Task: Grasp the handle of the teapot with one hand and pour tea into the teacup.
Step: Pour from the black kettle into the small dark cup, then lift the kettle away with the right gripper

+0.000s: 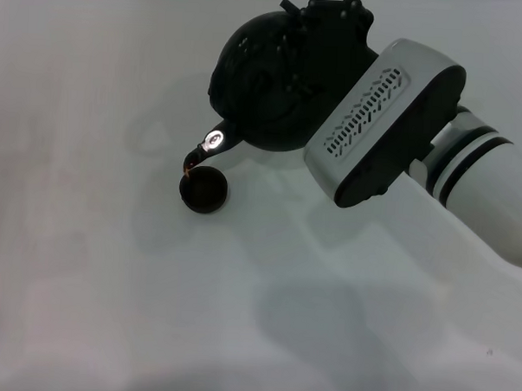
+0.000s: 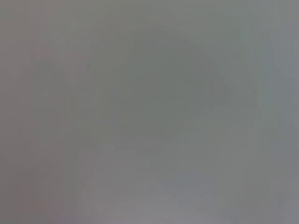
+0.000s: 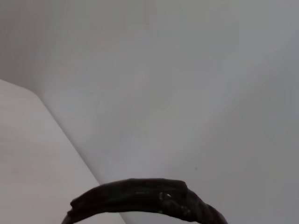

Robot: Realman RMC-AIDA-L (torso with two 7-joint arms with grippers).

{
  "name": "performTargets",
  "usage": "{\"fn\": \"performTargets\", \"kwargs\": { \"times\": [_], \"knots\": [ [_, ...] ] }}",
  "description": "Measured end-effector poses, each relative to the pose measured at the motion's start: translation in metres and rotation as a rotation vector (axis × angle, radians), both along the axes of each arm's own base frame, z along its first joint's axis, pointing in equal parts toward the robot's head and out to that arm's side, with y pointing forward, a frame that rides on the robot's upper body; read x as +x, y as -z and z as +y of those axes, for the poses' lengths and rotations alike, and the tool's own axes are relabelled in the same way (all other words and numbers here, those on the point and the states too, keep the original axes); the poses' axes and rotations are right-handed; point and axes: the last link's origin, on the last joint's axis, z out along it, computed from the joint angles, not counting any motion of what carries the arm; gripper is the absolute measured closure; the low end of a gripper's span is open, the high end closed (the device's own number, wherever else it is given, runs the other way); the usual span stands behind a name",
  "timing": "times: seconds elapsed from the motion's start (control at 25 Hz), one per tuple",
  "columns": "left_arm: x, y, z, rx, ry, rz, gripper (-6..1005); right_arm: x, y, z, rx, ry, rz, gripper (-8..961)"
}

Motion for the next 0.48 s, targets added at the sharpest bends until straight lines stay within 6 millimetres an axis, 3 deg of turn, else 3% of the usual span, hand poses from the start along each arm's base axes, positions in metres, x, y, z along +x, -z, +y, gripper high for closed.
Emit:
{"fn": "performTargets", "kwargs": {
  "times": [0.48],
  "knots": [
    [0.0004, -0.0004, 0.001, 0.0, 0.002, 0.001, 139, 0.0002, -0.0009, -0.0007, 0.033, -0.018, -0.027, 823]
  ]
}}
